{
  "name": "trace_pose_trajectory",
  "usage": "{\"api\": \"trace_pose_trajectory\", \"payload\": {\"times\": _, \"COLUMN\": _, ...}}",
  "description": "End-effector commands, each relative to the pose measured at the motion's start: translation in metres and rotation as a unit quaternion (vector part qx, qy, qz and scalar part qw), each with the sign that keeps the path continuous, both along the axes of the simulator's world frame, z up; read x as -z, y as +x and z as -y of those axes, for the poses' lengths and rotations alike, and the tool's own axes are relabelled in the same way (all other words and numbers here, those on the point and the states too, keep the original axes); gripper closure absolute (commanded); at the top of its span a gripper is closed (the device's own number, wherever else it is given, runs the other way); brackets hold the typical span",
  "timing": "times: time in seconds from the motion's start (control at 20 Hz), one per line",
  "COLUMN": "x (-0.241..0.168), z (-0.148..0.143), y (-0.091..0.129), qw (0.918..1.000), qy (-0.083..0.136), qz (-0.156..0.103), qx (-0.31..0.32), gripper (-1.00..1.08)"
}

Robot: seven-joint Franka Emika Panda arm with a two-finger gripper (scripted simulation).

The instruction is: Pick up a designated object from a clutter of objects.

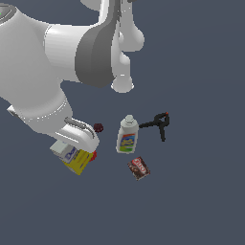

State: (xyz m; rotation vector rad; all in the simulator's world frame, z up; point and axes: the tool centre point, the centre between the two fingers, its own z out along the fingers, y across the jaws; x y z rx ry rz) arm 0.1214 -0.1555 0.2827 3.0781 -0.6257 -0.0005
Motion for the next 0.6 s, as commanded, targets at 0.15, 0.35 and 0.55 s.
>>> {"api": "trace_pose_trajectory", "payload": {"times": 0.15, "x": -0.061, "z": -0.016, "y": -0.002, "qw": 1.0, "qy": 0.0, "qz": 0.0, "qx": 0.0, "gripper": 1.08}}
{"api": "trace_pose_trajectory", "payload": {"times": 0.35, "x": -0.103, "z": -0.027, "y": -0.002, "qw": 1.0, "qy": 0.0, "qz": 0.0, "qx": 0.0, "gripper": 1.08}}
{"api": "trace_pose_trajectory", "payload": {"times": 0.55, "x": -0.142, "z": -0.037, "y": -0.001, "qw": 1.0, "qy": 0.0, "qz": 0.0, "qx": 0.0, "gripper": 1.08}}
